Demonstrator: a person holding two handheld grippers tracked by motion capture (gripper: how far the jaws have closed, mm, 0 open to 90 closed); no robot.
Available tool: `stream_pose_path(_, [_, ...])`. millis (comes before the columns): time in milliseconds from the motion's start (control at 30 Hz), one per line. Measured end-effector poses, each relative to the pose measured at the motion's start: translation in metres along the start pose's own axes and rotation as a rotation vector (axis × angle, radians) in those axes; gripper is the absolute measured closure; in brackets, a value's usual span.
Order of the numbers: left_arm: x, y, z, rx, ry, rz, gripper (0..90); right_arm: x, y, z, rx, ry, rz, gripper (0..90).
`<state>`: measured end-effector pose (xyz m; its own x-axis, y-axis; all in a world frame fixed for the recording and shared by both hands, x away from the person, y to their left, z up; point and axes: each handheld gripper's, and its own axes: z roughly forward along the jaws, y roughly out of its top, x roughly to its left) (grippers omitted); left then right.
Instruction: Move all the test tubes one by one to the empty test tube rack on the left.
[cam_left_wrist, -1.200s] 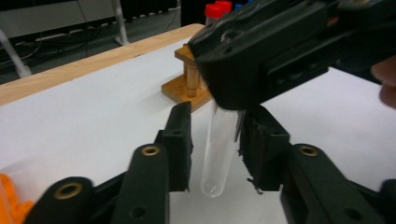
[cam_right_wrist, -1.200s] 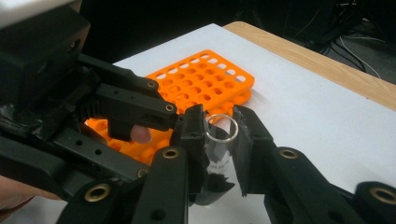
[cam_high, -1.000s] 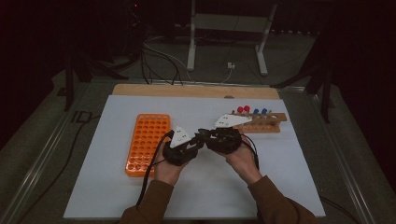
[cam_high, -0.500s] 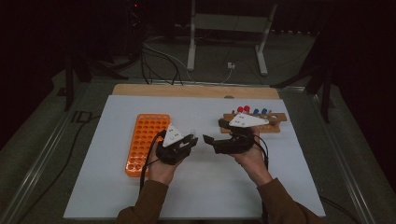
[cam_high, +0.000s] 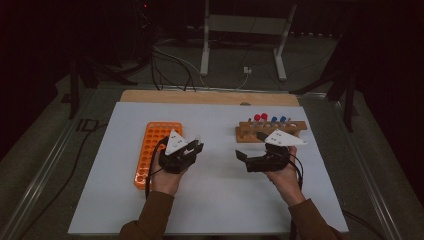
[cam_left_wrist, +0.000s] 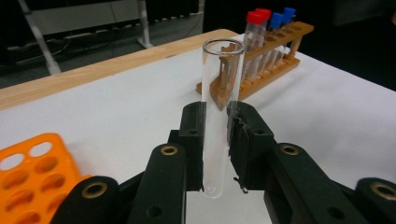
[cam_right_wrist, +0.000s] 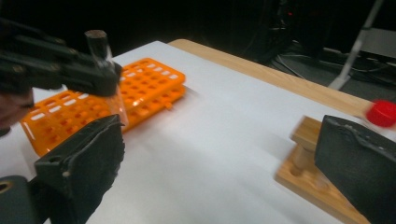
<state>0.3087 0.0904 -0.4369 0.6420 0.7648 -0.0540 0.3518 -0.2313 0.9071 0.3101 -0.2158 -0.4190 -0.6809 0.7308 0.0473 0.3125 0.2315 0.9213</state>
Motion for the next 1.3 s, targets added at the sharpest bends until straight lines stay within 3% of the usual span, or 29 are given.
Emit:
stream_pose_path(367, [0.030,-0.002,-0.005,-0.006,0.095,-0.034,76.0,-0.015,-0.023,-0.022,-0.033,-0.029,0.049,0.6])
stream_pose_path(700, [0.052,-0.007,-0.001,0.004,0.165,-0.062,76.1,-0.021,-0.033,-0.029,-0.040,-0.041,0.075,0.6])
stream_pose_path(967, [0.063,-0.015,0.005,0.066,0.205,-0.080,76.1,-0.022,-0.034,-0.032,-0.044,-0.043,0.081,0.7])
stream_pose_path(1300, [0.067,-0.030,0.011,0.175,0.203,-0.102,76.1,-0.022,-0.035,-0.031,-0.040,-0.041,0.078,0.7])
